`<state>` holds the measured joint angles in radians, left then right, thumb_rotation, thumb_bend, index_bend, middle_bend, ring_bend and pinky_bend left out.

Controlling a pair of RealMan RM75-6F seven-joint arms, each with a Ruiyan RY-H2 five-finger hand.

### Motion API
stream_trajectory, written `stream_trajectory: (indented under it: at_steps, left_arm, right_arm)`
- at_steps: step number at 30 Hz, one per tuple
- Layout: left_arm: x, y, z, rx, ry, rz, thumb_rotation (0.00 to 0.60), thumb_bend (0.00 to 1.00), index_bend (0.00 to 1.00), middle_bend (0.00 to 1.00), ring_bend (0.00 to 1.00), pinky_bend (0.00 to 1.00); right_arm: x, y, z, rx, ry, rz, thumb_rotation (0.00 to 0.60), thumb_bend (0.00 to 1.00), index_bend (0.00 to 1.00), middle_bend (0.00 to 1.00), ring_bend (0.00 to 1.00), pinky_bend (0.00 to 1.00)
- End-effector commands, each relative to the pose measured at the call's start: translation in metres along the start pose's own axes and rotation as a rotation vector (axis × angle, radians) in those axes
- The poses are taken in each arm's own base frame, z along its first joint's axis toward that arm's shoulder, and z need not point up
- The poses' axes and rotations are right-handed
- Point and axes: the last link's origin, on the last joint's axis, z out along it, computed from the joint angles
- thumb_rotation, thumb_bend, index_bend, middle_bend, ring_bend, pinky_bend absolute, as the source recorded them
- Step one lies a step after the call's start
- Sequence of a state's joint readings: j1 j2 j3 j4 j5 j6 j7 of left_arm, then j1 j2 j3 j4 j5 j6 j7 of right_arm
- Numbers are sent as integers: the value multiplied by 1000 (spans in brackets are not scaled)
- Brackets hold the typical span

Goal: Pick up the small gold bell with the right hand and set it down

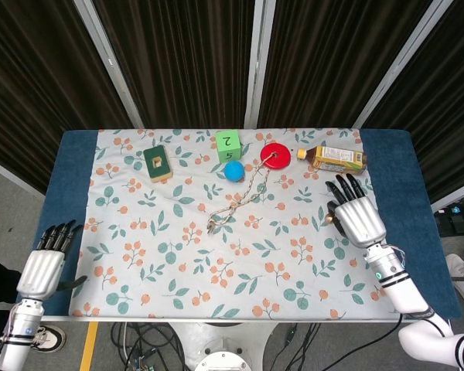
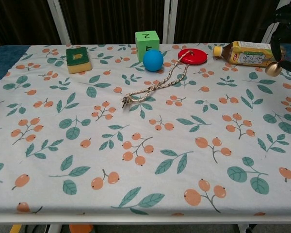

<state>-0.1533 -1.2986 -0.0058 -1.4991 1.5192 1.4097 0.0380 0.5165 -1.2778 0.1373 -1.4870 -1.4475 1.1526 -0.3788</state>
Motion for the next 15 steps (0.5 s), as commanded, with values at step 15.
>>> stream_trajectory:
  at_steps: [15]
  left_arm:
    - [-2,0,-1,-5,-7,2,600,0,0,0,0,5]
  right_arm:
    - [-1,-23,-2,33,-62,158,600,406,885,181,0,0]
